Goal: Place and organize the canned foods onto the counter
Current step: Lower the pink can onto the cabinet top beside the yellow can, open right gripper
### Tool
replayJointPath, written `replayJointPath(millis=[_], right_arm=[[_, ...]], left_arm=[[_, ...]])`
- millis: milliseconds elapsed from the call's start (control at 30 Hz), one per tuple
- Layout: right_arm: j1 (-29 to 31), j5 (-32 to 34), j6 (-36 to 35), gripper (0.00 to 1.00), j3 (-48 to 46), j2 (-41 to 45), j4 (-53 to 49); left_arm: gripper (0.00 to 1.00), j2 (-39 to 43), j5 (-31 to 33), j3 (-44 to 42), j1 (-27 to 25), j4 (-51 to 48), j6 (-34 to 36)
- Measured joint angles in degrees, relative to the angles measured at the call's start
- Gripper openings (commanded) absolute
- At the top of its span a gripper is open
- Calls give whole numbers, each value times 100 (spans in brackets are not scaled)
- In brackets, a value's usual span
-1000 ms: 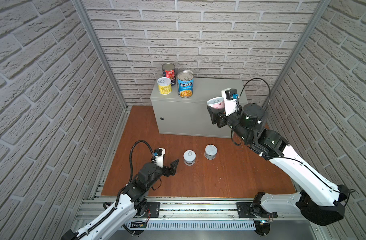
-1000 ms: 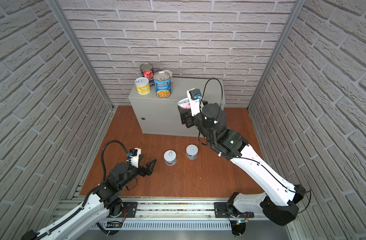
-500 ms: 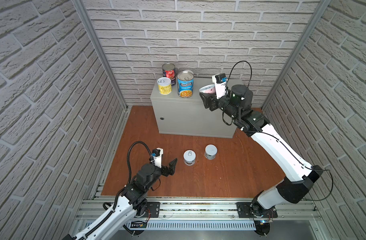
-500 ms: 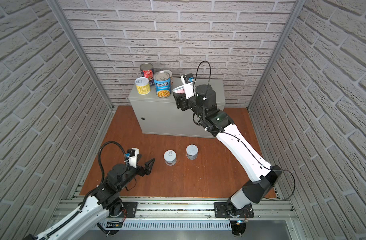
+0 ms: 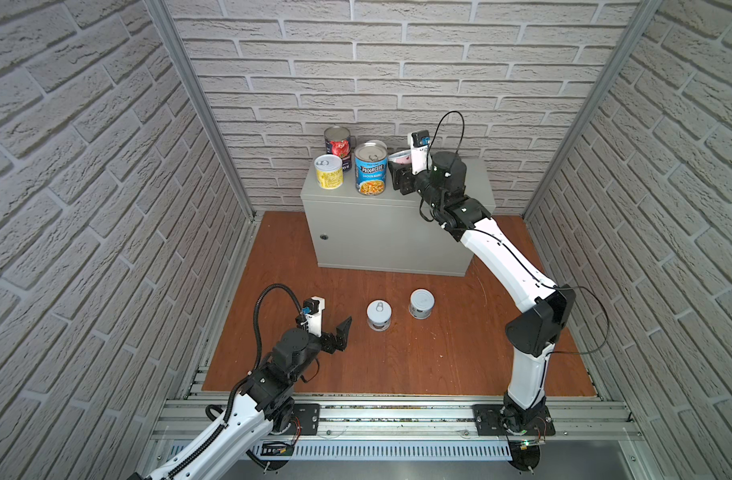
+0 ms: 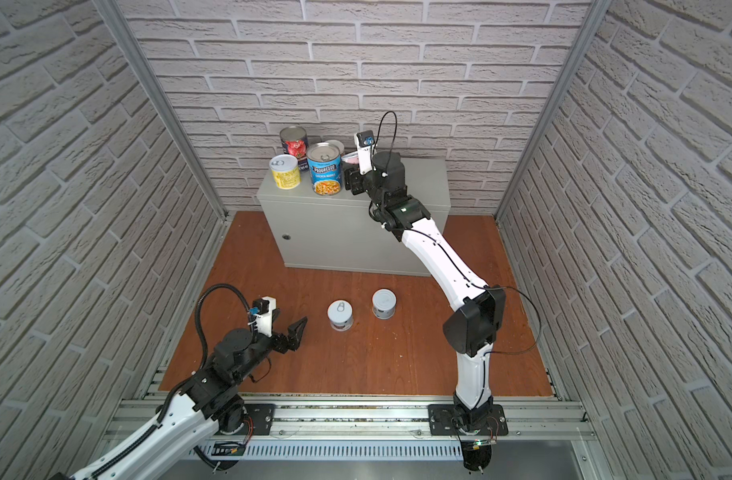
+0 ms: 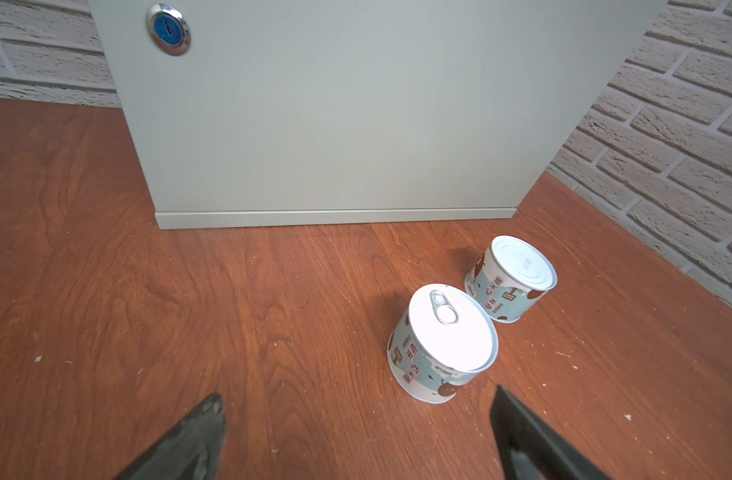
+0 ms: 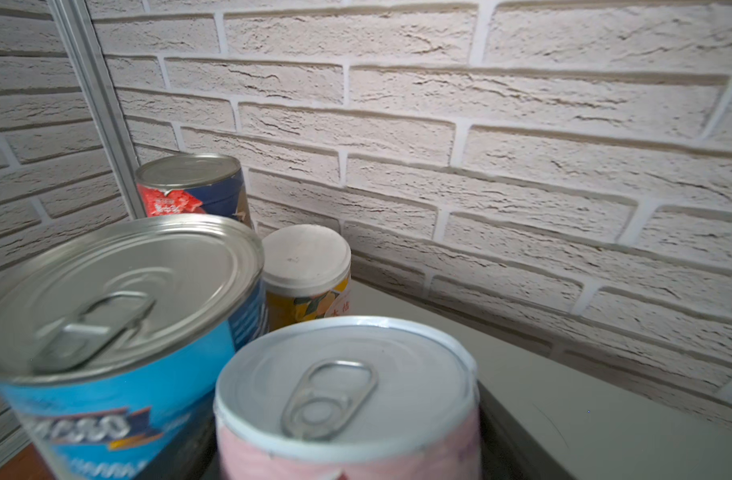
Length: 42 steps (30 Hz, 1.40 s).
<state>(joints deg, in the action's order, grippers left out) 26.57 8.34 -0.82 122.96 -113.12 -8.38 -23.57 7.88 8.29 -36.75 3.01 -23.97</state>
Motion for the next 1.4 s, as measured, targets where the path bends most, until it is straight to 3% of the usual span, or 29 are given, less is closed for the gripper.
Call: replayJointPath(millis=[500, 833, 1200, 1300, 1400], right_arm=[[-492, 133, 595, 54, 1040, -1093, 111], [-498, 168, 597, 55, 1375, -1443, 332], [-498, -343, 601, 58, 1475, -1757, 898], [-498, -459, 601, 64, 1484, -1799, 977], [-498, -570, 601, 85, 1488, -1821, 1010]], left_arm=[[98, -229, 107, 0, 37, 0, 22], [98, -271, 201, 0, 63, 0, 22], [98, -424, 238, 0, 111, 33, 20], [98, -472, 238, 0, 138, 44, 20], [98, -516, 238, 0, 144, 57, 20]])
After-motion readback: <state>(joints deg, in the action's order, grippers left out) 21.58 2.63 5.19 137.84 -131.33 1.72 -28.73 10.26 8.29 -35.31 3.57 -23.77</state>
